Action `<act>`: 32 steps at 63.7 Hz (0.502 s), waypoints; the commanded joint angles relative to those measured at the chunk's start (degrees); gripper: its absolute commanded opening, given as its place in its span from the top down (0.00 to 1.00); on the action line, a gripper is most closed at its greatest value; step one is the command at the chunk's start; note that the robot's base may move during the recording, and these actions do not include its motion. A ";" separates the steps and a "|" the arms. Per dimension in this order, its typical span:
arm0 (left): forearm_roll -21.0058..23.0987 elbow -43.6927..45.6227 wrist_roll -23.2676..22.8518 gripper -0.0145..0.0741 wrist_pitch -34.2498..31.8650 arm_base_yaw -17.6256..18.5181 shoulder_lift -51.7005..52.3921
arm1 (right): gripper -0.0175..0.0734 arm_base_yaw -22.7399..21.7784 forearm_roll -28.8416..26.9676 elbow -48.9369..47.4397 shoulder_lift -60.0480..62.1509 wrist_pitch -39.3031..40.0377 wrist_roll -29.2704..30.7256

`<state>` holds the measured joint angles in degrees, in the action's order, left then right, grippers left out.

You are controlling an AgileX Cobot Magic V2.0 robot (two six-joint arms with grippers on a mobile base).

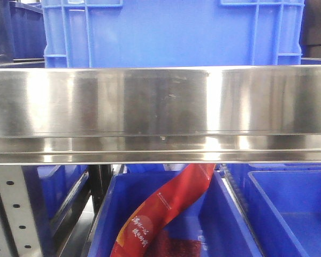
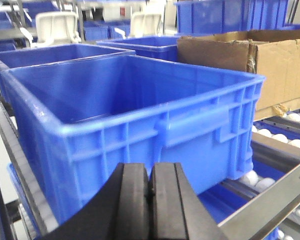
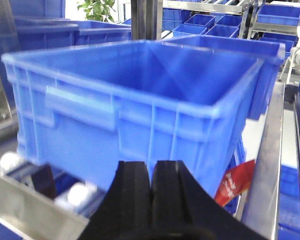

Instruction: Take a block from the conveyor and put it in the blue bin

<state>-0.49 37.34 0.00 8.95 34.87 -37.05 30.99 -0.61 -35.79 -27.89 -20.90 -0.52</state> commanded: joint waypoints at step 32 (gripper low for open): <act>0.49 -7.93 -0.73 0.96 -8.28 0.13 3.92 | 0.99 0.00 0.61 3.16 1.88 3.30 0.13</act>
<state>0.00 29.45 0.00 2.09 34.87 -33.46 30.99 -0.61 -32.85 -26.35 -18.85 -0.52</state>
